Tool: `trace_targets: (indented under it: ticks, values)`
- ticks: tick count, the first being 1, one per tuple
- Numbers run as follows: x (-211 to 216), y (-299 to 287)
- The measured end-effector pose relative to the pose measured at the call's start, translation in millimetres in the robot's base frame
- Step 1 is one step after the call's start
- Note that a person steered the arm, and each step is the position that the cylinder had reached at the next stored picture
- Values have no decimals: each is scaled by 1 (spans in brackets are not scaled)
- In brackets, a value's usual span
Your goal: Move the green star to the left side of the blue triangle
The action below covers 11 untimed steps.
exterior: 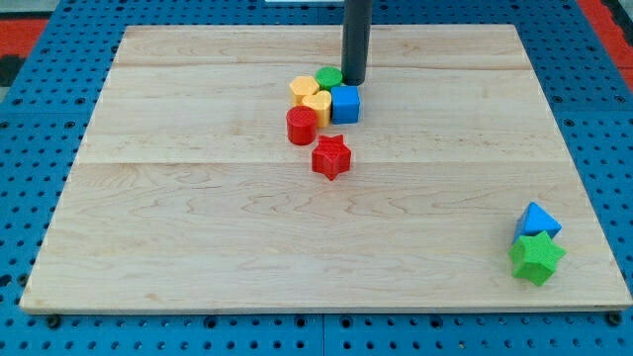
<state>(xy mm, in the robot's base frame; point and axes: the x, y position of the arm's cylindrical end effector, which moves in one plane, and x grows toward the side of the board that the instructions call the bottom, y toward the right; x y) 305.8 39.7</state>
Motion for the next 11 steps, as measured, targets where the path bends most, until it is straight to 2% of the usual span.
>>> trace_targets:
  ticks: [1,2,3,4,5,6,7,8,9,11]
  values:
    - [-5,2]
    - [-19,63]
    - [18,138]
    - [81,214]
    - [164,281]
    - [185,286]
    - [237,263]
    - [257,245]
    - [297,232]
    - [312,200]
